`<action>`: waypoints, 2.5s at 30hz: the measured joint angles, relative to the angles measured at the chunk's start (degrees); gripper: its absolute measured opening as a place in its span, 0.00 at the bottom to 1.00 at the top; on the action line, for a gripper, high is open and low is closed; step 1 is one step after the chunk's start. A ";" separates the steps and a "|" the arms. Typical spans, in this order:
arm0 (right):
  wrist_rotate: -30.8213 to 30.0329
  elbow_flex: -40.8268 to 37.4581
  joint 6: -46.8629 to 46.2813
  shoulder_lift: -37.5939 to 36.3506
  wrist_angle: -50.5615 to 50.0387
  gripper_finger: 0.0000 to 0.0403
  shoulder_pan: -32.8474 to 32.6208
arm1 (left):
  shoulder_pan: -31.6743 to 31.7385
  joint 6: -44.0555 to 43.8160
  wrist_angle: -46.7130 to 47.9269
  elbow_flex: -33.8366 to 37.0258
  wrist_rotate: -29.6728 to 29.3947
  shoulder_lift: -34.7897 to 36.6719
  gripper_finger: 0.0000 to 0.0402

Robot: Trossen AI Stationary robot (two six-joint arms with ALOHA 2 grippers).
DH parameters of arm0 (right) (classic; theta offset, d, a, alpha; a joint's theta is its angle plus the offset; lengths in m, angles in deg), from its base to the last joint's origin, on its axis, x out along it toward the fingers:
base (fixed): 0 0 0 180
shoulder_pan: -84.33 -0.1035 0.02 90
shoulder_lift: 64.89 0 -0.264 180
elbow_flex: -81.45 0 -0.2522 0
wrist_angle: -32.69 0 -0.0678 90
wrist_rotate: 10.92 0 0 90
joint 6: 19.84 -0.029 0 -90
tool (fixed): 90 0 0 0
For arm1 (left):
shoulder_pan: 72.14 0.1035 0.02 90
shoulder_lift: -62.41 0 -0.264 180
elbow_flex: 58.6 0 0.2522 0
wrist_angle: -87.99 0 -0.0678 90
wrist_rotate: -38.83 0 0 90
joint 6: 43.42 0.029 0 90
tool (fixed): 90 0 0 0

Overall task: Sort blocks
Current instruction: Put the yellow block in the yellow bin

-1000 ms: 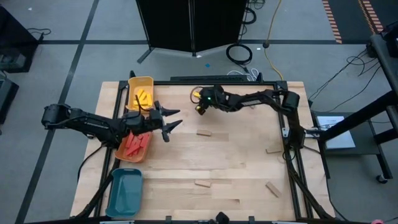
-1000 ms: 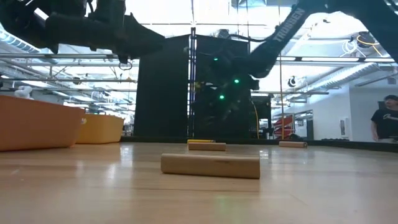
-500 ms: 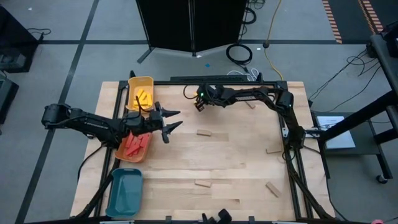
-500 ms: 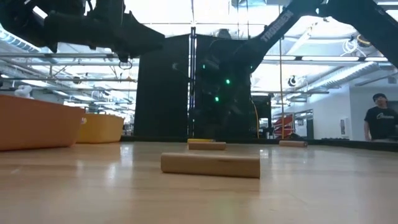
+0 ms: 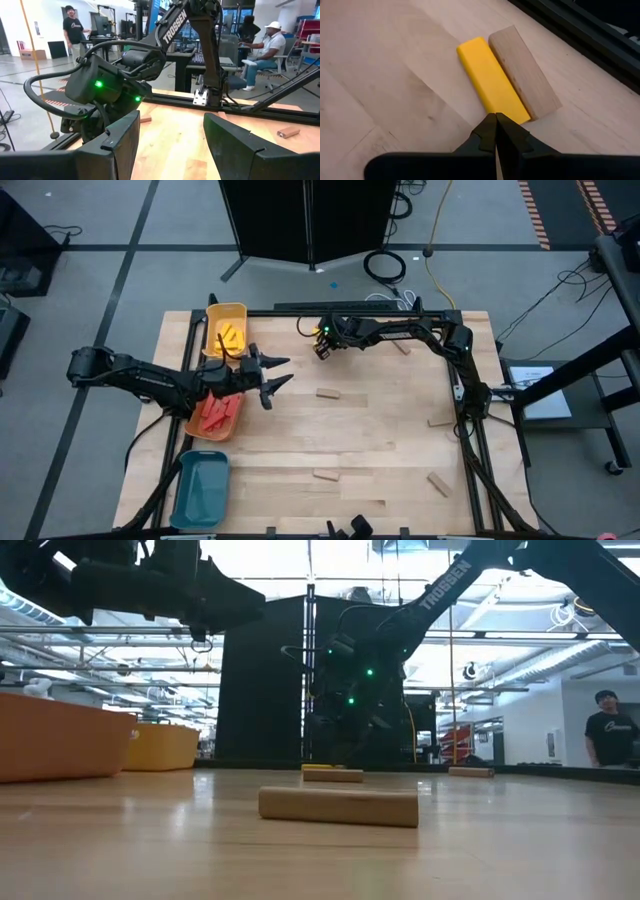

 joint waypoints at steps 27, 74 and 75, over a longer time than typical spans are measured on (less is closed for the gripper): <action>3.23 0.02 0.41 -1.03 -2.73 0.00 2.49 | 0.00 0.48 0.01 0.00 0.00 0.00 0.54; 9.20 -0.02 -2.60 -0.72 -3.65 0.00 3.34 | 0.00 1.50 -0.40 0.00 0.00 0.00 0.54; 9.20 -0.01 -2.58 -0.72 -3.59 0.00 3.37 | 0.00 1.51 -0.42 0.00 0.00 0.00 0.54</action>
